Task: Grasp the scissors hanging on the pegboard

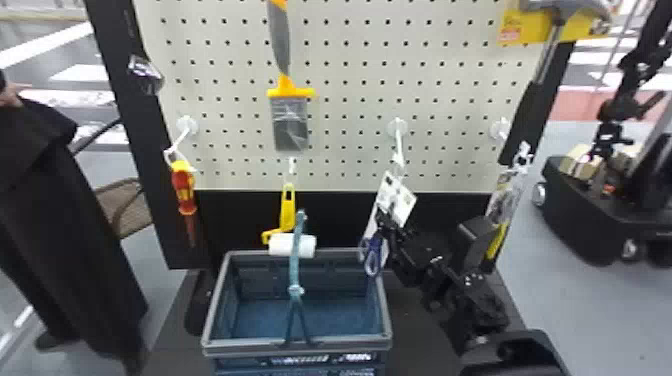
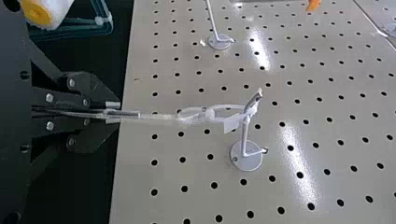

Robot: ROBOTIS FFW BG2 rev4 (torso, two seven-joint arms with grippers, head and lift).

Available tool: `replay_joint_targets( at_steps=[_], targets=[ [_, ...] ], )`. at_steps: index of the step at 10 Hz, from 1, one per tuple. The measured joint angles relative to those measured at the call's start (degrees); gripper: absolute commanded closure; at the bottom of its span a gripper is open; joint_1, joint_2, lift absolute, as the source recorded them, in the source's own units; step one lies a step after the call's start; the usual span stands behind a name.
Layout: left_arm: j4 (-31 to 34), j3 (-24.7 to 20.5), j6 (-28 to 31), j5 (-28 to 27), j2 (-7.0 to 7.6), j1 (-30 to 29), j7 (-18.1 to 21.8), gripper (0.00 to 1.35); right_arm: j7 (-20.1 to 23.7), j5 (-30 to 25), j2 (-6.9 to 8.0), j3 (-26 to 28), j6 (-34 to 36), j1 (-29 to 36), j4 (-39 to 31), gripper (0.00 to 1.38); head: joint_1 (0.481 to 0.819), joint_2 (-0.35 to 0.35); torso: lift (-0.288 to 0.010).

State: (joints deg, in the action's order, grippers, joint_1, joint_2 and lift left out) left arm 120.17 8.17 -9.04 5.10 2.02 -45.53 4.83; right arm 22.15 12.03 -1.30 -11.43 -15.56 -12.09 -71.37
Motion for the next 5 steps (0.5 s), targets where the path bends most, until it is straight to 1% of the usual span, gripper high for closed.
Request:
replay_joint_targets(
  at_steps=[5],
  targets=[
    [-0.28, 0.0, -0.1, 0.18, 0.0, 0.22, 0.0, 0.28, 0.0, 0.32, 0.05, -0.08, 0.02, 0.18, 0.07, 1.3, 0.549, 0.0, -0.1]
  ],
)
